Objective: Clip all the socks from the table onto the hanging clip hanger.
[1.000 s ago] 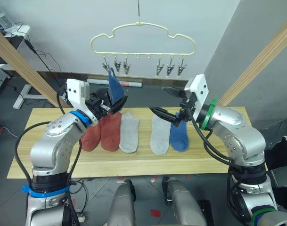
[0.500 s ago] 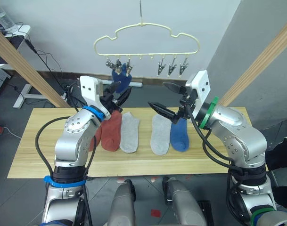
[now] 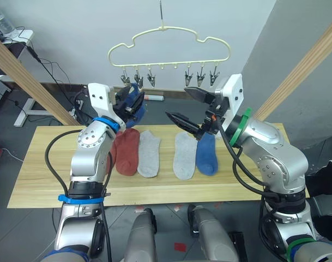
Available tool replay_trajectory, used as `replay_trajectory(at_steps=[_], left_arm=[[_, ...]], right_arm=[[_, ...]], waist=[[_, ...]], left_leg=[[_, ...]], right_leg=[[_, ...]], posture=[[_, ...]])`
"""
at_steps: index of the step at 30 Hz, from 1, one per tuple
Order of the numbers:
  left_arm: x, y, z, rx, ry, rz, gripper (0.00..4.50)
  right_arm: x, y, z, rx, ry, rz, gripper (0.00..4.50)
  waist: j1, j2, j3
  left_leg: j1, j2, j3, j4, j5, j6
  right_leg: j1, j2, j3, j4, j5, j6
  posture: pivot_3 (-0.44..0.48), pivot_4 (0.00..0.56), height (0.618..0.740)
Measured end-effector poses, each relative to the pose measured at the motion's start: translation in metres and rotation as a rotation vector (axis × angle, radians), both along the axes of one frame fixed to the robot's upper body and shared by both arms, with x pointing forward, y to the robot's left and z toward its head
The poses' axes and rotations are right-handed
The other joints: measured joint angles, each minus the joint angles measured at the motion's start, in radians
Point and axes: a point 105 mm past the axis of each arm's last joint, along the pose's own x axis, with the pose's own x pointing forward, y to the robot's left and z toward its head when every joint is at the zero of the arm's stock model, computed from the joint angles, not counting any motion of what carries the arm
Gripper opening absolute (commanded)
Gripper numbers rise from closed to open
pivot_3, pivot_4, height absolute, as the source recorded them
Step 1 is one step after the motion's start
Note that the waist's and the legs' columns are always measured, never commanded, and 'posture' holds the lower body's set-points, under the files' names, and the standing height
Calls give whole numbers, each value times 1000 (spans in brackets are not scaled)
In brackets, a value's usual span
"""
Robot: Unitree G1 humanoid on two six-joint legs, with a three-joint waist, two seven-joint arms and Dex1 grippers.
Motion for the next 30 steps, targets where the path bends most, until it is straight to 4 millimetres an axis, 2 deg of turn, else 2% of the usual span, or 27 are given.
replay_trajectory(at_steps=[3,9,12,14,30], left_arm=[[2,-1,5,2,-22,-3,2403],[7,-1,3,-1,-12,-12,2403],[9,-2,6,-5,-24,-18,1804],[9,-3,5,-6,-26,-23,1233],[17,-1,6,-8,-21,-7,1233]], right_arm=[[0,1,0,1,-2,-1,4500],[2,0,5,8,-15,-20,4500],[1,1,8,11,-25,-18,4500],[2,1,8,11,-25,-21,4500],[3,-2,8,4,-27,-37,4500]], waist=[[-2,0,0],[-6,0,0],[-6,0,0],[-7,0,0],[-9,0,0]], left_leg=[[0,0,0,0,0,0],[0,0,0,0,0,0],[0,0,0,0,0,0],[0,0,0,0,0,0],[0,0,0,1,0,0]], right_leg=[[0,0,0,0,0,0],[0,0,0,0,0,0],[0,0,0,0,0,0],[0,0,0,0,0,0],[0,0,0,1,0,0]], posture=[[-102,310,740],[-110,311,740],[-112,310,740],[-117,309,740],[-123,308,740]])
